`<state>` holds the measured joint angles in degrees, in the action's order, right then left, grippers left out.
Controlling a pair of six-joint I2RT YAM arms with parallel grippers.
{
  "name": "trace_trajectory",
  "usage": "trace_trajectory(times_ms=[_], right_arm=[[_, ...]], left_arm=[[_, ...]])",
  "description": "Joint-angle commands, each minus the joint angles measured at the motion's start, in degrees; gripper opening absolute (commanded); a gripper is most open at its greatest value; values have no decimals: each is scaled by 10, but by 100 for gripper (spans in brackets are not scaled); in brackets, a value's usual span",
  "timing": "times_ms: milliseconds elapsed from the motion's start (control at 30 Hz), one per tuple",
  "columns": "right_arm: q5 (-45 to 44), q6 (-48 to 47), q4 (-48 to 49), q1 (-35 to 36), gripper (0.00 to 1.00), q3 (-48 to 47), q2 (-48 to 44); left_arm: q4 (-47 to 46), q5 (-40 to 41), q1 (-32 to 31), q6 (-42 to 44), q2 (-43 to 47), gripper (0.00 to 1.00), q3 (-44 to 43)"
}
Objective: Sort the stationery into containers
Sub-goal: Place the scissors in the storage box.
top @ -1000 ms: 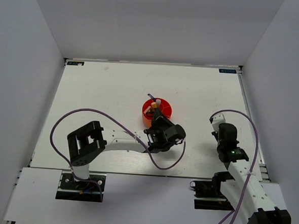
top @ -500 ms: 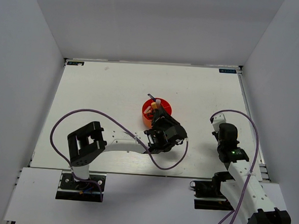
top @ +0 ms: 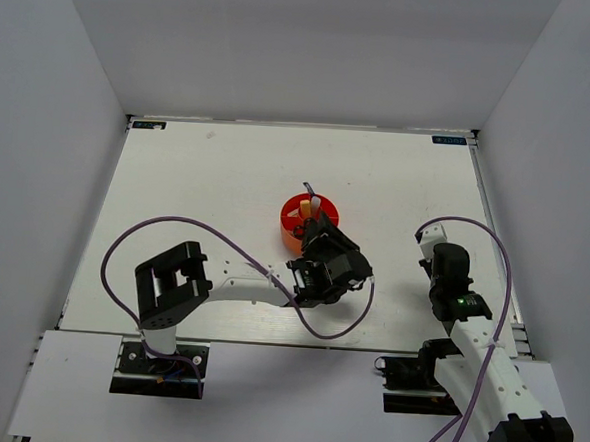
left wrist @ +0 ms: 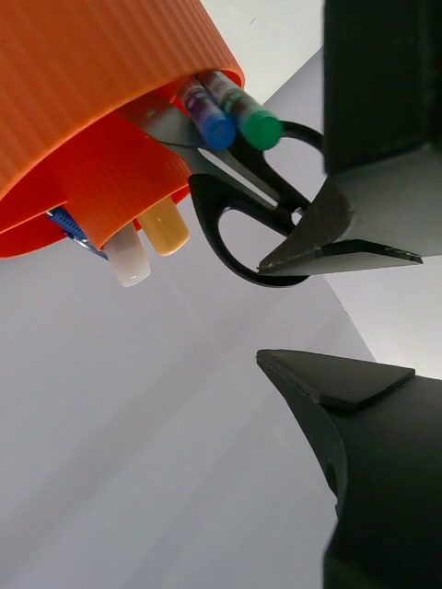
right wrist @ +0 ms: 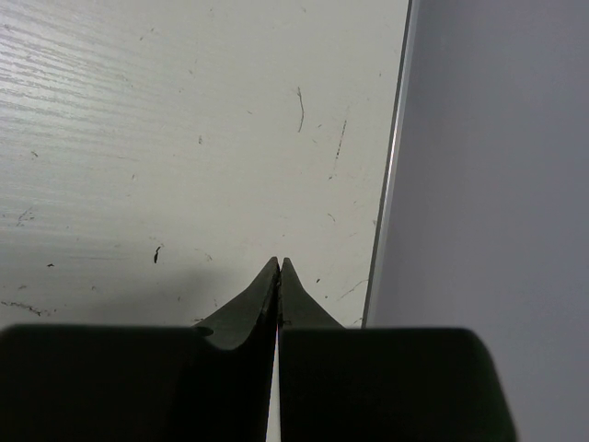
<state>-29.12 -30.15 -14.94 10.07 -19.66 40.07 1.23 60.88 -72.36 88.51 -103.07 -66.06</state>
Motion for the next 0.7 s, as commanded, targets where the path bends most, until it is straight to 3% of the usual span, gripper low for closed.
trace_trajectory(times_ms=[0,333,400,667], right_arm=[[5,11,16,-3,0,-3,-7],[7,10,16,-5,0,-1,-11],[6,11,16,-7,0,-2,-12],[6,10,14,-7,0,0,-18]], left_arm=[[-8,12,-7,3,0,49,-13],[-9,18,-13,5,0,50,-14],[-9,20,-23,3,-2,56,-20],[-7,29,-34,6,-9,62,-35]])
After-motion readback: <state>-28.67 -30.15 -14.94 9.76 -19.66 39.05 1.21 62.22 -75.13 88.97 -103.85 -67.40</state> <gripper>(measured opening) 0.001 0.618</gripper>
